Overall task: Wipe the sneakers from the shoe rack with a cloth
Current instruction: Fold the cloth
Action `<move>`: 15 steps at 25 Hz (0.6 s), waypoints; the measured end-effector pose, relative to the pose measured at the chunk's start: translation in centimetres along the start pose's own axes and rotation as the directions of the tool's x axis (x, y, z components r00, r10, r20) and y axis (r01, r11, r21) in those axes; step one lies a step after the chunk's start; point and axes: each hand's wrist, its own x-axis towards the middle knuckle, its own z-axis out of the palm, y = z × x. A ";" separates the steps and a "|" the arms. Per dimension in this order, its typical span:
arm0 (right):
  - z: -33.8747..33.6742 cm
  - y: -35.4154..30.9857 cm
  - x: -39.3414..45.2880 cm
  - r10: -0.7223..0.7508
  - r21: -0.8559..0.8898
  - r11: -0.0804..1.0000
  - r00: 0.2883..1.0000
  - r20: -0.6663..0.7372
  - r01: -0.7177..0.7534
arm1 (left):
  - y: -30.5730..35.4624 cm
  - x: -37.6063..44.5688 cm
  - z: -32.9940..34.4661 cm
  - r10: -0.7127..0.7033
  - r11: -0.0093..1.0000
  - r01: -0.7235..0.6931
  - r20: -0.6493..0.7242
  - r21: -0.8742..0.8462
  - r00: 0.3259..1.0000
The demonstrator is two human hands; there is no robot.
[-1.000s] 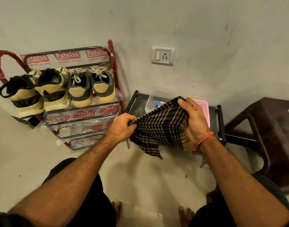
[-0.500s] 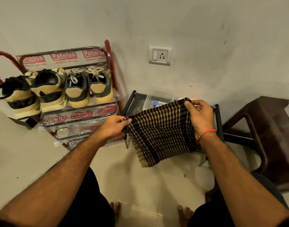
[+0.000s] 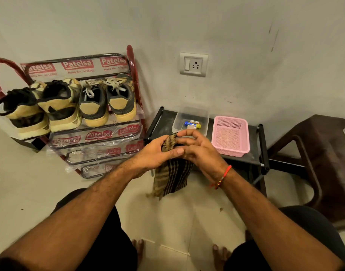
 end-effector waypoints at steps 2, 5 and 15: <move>-1.9 -0.5 0.5 -0.172 -0.265 0.956 0.973 -0.153 0.127 | 0.0 0.0 -1.0 0.052 0.996 -0.050 -0.025 0.068 0.998; -4.6 0.3 1.0 -0.154 -0.541 0.829 0.988 0.020 0.140 | 0.4 -0.5 -1.6 0.068 0.998 -0.068 -0.019 -0.006 0.997; -6.3 0.3 1.2 -0.004 -0.375 0.926 0.996 0.085 0.036 | 1.0 -0.8 -3.4 0.017 0.960 0.019 -0.124 0.281 0.992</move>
